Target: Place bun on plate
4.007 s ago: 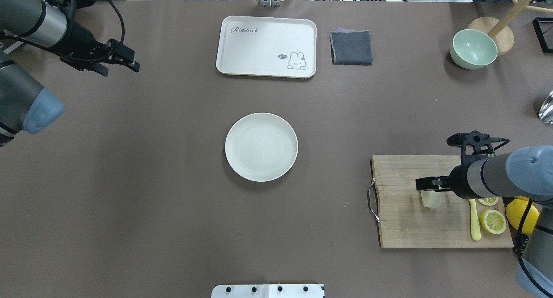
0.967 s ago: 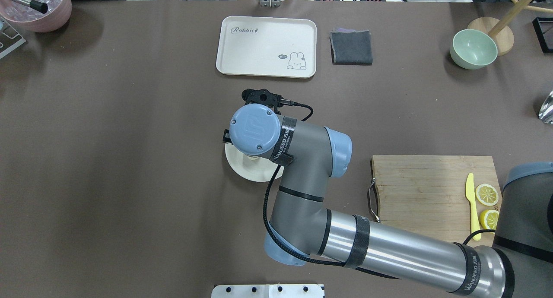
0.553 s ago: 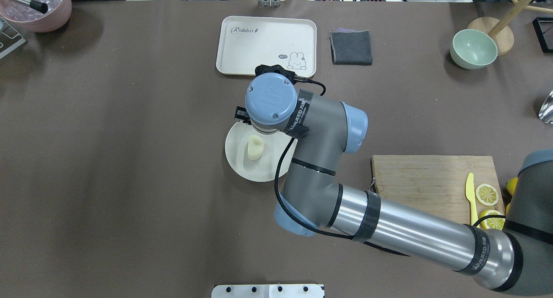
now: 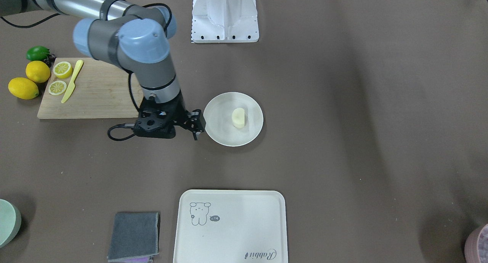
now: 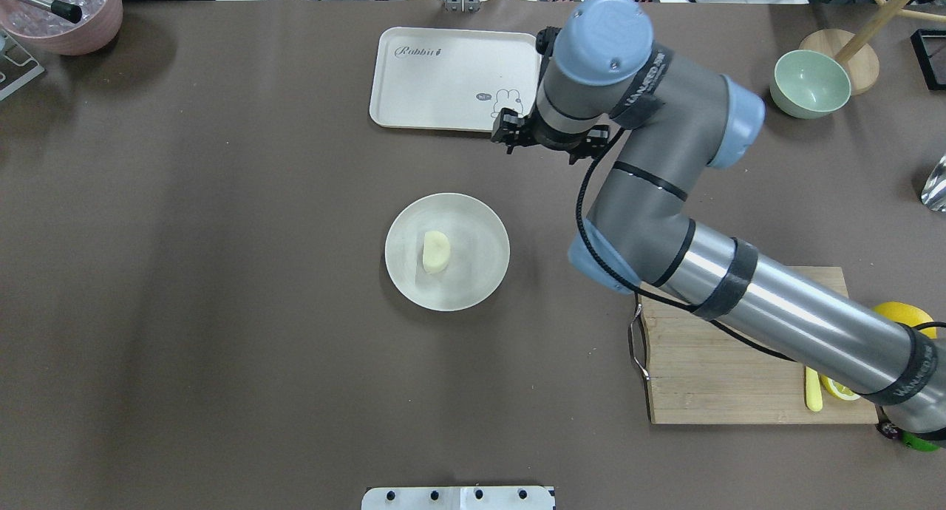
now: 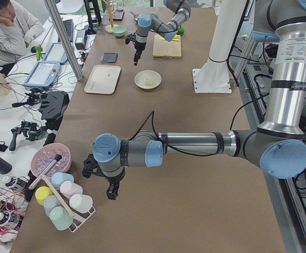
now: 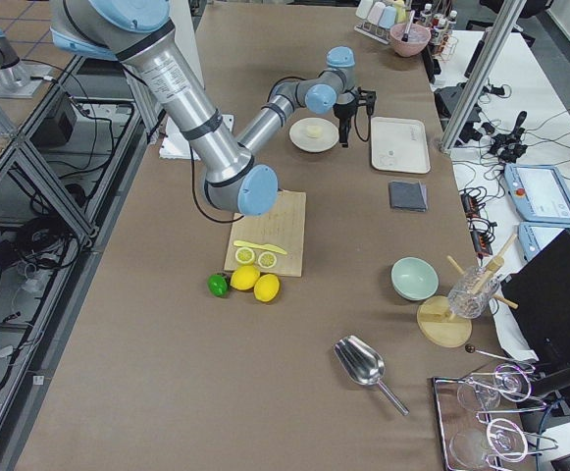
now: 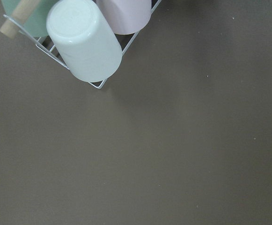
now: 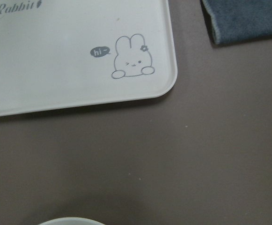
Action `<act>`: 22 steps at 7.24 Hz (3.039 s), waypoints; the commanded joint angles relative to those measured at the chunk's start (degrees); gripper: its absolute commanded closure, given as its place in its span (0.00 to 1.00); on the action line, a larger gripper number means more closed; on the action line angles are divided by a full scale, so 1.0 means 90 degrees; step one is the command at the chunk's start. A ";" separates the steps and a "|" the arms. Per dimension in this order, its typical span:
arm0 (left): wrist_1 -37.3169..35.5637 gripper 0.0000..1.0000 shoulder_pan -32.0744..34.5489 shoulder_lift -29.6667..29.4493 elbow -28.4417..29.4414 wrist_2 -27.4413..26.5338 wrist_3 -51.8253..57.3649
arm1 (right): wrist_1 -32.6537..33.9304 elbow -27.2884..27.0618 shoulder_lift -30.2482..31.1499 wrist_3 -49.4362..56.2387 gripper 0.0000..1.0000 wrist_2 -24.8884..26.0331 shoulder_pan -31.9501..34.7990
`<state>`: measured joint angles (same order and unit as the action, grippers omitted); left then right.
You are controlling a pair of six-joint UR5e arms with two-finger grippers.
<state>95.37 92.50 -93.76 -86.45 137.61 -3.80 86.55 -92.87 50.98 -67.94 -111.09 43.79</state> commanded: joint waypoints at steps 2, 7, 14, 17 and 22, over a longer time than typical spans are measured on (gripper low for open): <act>0.0001 0.02 -0.0433 -0.0196 -0.0062 0.0003 -0.0902 | 0.0449 -0.1007 0.1294 0.1712 0.00 -0.1188 0.1292; -0.0646 0.02 -0.0736 -0.0170 -0.0355 -0.0463 -0.0926 | 0.0442 -0.1664 0.4073 0.5221 0.00 -0.2548 0.3442; -0.0332 0.02 -0.0717 0.0037 -0.0423 -0.0436 -0.0994 | 0.0480 -0.0941 0.5283 0.6719 0.00 -0.2490 0.4887; -0.0332 0.02 -0.0707 0.0037 -0.0414 -0.0446 -0.0994 | 0.0423 -0.0932 0.5418 0.6719 0.00 -0.2412 0.5125; -0.0323 0.02 -0.0717 0.0037 -0.0414 -0.0446 -0.0984 | 0.0412 -0.0980 0.5439 0.6729 0.00 -0.2432 0.5125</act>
<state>92.43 86.12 -93.43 -90.21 133.59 -12.73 90.28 -101.63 99.95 -7.38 -132.91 89.91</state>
